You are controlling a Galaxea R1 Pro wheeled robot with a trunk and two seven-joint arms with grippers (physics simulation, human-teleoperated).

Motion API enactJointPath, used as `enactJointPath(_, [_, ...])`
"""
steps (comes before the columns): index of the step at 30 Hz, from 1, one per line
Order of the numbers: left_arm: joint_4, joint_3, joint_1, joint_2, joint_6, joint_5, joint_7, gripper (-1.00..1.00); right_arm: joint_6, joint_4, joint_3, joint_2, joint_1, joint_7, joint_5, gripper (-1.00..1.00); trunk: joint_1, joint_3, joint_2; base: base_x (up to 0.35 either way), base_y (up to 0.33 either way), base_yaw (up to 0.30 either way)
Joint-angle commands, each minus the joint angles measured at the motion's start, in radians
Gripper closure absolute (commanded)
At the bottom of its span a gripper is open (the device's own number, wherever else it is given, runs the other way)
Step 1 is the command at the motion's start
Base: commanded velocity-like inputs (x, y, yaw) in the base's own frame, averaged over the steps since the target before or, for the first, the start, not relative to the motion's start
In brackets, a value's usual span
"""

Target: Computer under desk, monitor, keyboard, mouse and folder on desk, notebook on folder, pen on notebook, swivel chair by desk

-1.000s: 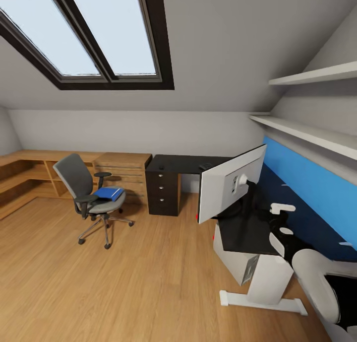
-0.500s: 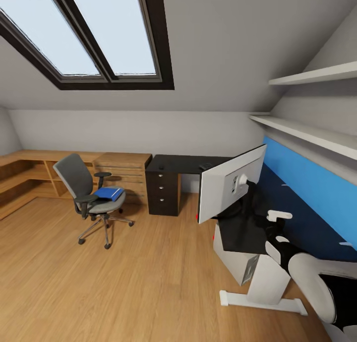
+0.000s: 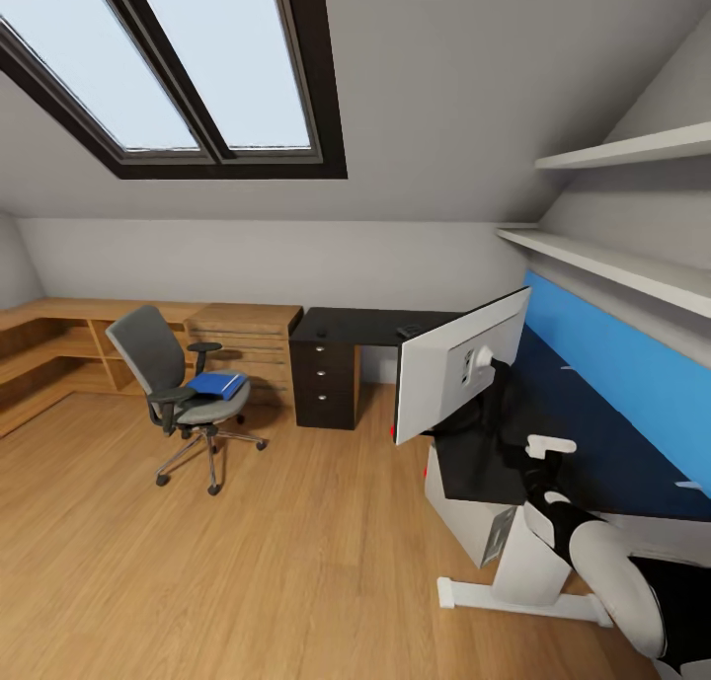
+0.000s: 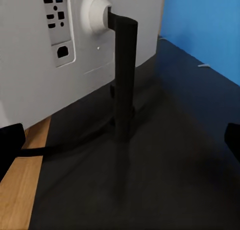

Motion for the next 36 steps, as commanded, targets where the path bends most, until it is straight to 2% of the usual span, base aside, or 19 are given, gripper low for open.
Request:
enactJointPath(1, [-0.002,0.004,0.0,0.0,-0.001,-0.004,0.001,-1.0,-0.006,0.002,-0.007,0.001,0.001,0.003,-0.001,-1.0,0.001,-0.001,-0.002,0.0,0.0,0.0])
enactJointPath(16, [-0.002,0.007,0.0,0.0,-0.001,-0.003,0.004,-1.0,-0.015,0.003,-0.007,0.003,0.011,0.004,-0.002,-1.0,0.001,-0.001,-0.002,0.0,-0.001,0.0])
enactJointPath(21, [-0.002,0.007,0.0,0.0,-0.001,-0.003,0.004,-1.0,-0.015,0.004,-0.007,0.005,0.011,0.005,-0.004,-1.0,0.001,-0.001,-0.002,0.014,-0.16,0.0])
enactJointPath(27, [-0.002,0.007,0.0,0.0,0.0,-0.003,0.005,-1.0,-0.015,0.004,-0.006,0.03,0.011,0.006,-0.003,-1.0,0.001,-0.001,-0.002,0.049,-0.167,0.0])
enactJointPath(28, [-0.002,0.008,0.0,0.001,0.0,-0.003,0.006,-1.0,-0.017,0.004,-0.007,0.047,0.023,0.005,-0.003,-1.0,0.001,-0.001,-0.002,0.003,-0.009,0.0])
enactJointPath(33, [-0.002,0.009,0.0,0.001,0.0,-0.003,0.007,-1.0,-0.024,0.003,-0.007,0.053,0.029,0.003,-0.006,-1.0,0.001,-0.001,-0.002,0.001,-0.003,0.0])
enactJointPath(36, [-0.002,0.009,0.0,0.001,0.0,-0.003,0.008,-1.0,-0.076,0.003,-0.008,0.053,0.031,0.0,-0.007,-1.0,0.001,0.0,-0.002,0.0,0.0,0.064])
